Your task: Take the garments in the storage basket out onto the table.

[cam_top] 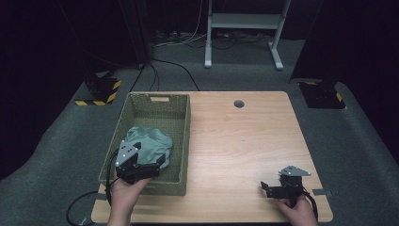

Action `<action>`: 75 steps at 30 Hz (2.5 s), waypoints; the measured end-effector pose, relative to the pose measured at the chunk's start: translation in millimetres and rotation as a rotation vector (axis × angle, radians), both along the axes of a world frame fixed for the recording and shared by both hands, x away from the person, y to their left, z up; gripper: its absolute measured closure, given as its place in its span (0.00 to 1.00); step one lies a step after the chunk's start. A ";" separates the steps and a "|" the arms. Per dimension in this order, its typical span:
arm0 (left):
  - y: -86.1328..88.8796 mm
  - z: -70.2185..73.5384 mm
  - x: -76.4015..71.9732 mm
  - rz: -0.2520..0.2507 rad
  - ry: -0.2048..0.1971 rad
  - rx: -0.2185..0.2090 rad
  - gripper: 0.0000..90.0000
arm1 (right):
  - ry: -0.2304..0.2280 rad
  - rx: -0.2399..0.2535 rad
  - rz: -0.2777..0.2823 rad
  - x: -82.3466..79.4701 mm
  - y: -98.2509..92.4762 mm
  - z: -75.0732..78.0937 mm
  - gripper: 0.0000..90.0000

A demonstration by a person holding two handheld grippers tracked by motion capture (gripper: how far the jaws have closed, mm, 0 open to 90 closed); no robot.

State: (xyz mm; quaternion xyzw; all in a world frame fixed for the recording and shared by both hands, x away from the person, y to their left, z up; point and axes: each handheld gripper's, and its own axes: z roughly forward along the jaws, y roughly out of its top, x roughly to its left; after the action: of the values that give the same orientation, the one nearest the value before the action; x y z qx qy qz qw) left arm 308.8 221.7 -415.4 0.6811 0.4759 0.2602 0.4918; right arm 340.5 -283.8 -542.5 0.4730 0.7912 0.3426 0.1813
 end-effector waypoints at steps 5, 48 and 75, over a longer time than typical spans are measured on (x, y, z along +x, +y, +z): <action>0.6 -0.7 0.2 0.001 -0.004 0.007 0.01 | 0.000 -0.001 0.000 0.0 0.1 0.0 0.00; -3.0 11.3 34.6 -0.004 0.047 0.099 0.00 | 0.003 0.014 0.005 0.5 -0.3 0.1 0.00; 24.0 -9.2 88.2 0.034 0.285 0.179 0.01 | 0.003 0.014 0.016 0.5 -0.3 0.1 0.00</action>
State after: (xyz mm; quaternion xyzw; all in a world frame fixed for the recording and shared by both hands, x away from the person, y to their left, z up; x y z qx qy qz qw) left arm 397.0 245.7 -424.5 0.7441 0.5271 0.2107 0.3523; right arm 341.1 -284.1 -542.4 0.4686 0.7927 0.3489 0.1741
